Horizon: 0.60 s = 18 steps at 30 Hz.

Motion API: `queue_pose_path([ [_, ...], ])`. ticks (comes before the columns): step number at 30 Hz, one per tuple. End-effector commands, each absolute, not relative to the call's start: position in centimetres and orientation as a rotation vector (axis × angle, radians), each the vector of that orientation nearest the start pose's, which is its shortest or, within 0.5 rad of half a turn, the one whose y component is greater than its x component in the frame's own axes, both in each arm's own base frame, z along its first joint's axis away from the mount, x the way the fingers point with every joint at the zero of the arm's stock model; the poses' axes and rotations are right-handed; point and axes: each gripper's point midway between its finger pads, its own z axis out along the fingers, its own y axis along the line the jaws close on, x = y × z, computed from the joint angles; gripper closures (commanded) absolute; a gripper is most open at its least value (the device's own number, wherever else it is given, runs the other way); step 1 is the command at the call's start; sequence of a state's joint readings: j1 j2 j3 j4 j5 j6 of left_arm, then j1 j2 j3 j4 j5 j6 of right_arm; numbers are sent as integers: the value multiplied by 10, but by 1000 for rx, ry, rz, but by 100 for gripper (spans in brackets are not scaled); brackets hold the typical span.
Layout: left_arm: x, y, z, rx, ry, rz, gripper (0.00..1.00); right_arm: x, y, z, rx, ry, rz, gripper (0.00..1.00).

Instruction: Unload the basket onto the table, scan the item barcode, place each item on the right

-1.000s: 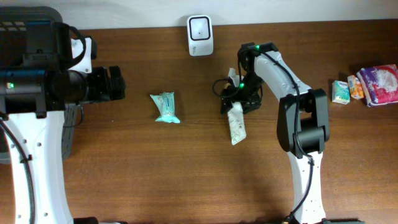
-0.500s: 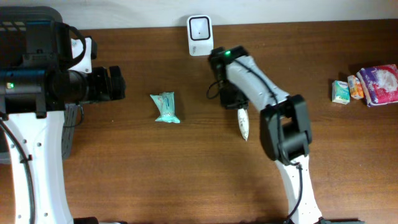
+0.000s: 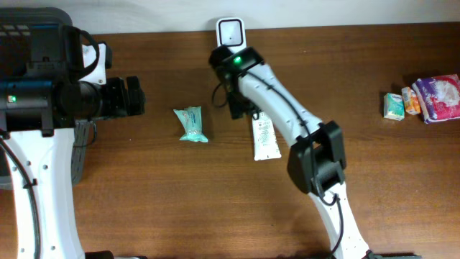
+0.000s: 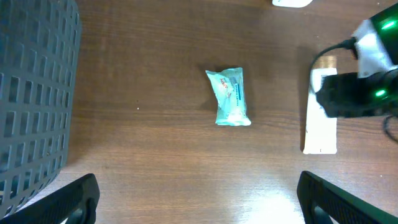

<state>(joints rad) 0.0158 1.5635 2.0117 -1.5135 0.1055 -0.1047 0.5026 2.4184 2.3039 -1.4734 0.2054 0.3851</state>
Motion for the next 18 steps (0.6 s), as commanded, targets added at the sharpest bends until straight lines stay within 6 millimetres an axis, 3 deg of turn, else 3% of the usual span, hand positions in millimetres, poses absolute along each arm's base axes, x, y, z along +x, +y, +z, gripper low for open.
queue_pose_path([
  [1, 331, -15, 326, -100, 2627, -180, 1, 431, 165, 72, -291, 3168, 50, 32],
  [4, 331, -15, 326, -100, 2627, -180, 1, 429, 171, 83, -537, 3082, 783, 22],
  [5, 331, -15, 326, -100, 2627, -180, 1, 426, 167, 82, -544, 3053, 916, 21],
  [10, 331, -15, 326, -100, 2627, -180, 1, 399, 162, 26, -531, 3117, 1026, 22],
  [11, 331, -15, 326, -100, 2627, -180, 1, 394, 166, 16, -518, 3106, 1081, 30],
  [13, 331, -15, 326, -100, 2627, -180, 1, 390, 167, 9, -512, 3105, 1101, 59],
  [16, 331, -15, 326, -100, 2627, -180, 1, 385, 172, -1, -527, 3104, 1114, 70],
  [18, 331, -15, 326, -100, 2626, -180, 1, 388, 186, 3, -536, 3040, 1197, 75],
])
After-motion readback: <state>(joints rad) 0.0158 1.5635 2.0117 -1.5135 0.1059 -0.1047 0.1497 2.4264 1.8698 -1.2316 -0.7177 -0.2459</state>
